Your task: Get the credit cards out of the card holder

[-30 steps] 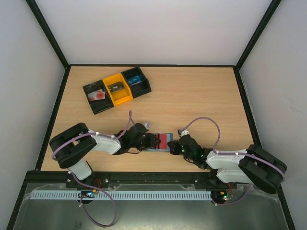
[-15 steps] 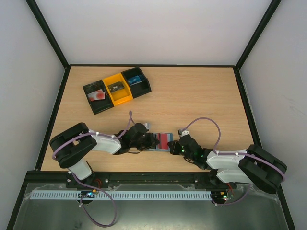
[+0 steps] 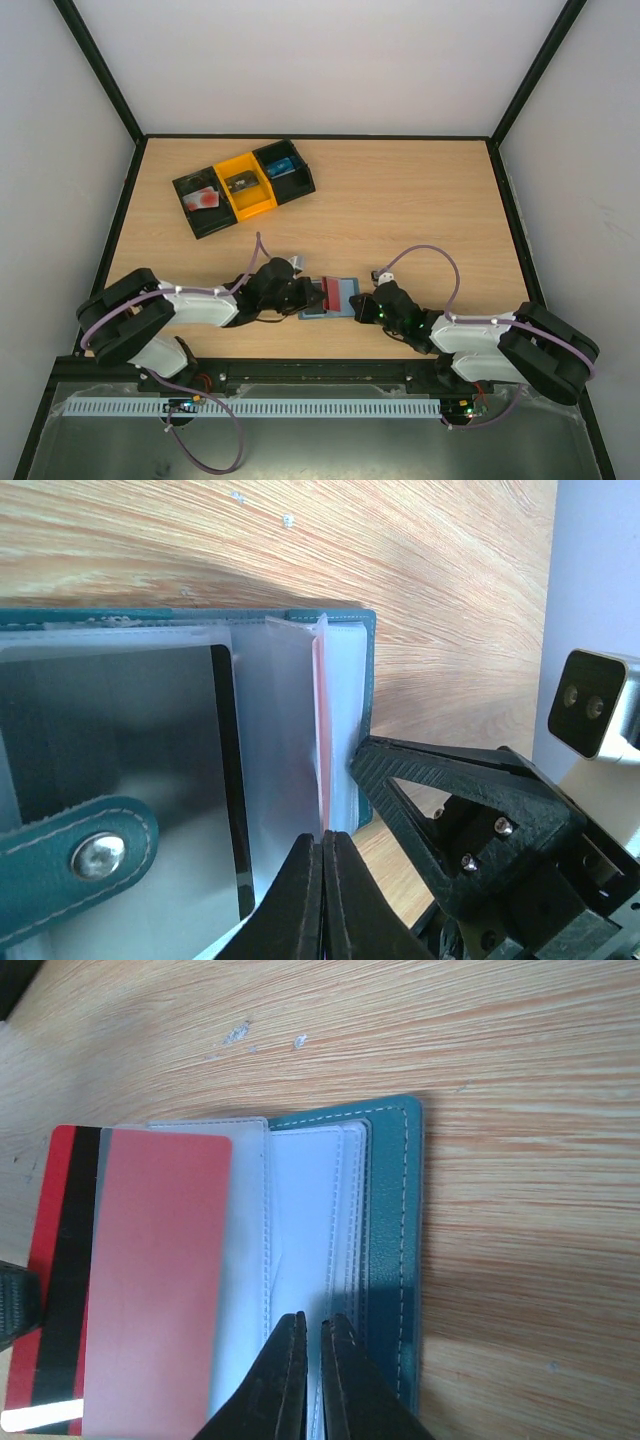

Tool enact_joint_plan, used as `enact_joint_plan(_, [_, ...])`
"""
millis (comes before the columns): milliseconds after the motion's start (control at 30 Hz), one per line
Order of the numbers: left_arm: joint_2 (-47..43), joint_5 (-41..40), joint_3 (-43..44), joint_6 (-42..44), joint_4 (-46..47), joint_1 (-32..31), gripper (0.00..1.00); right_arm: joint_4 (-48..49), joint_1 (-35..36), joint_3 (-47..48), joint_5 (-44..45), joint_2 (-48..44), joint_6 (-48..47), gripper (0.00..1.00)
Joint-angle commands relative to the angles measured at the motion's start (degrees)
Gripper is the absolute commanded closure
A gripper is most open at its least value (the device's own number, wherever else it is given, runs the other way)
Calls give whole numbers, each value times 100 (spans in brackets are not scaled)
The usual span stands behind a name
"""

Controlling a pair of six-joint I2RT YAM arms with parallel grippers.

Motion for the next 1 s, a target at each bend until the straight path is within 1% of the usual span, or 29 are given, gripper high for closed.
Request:
enact_joint_plan(0, [-321,-148,-81,49,-296,47,97,-623,-8,13,159,83,-13,93])
enact_joint_plan(233, [-825,-315,-221,129,-696,154,97,-832,-9,138,269,60,-56,92])
enact_joint_plan(433, [-1307,-358,-322,218,-1094,314,97,-1214,-11,349,414,-81,-166,92])
enact_joint_plan(533, [-1592,-358,-376,258,-1309,402,97,-1498,-5,540,462,-267,-296,91])
enact_joint_plan(667, [-2051,-301,-508,261,-1523,541,97,-1835,20,804,631,-688,-551,88])
enact_joint_plan(800, [-2593,-60,-631,217,-1673,749,97,-1811,227,964,911,-1081,-1124,82])
enact_joint_plan(900, [-2957,203,-690,141,-1761,923,97,-1518,669,958,1321,-1384,-2002,75])
enact_joint_plan(967, [-3168,375,-704,90,-1851,1037,97,-1163,974,865,1421,-1606,-2727,75])
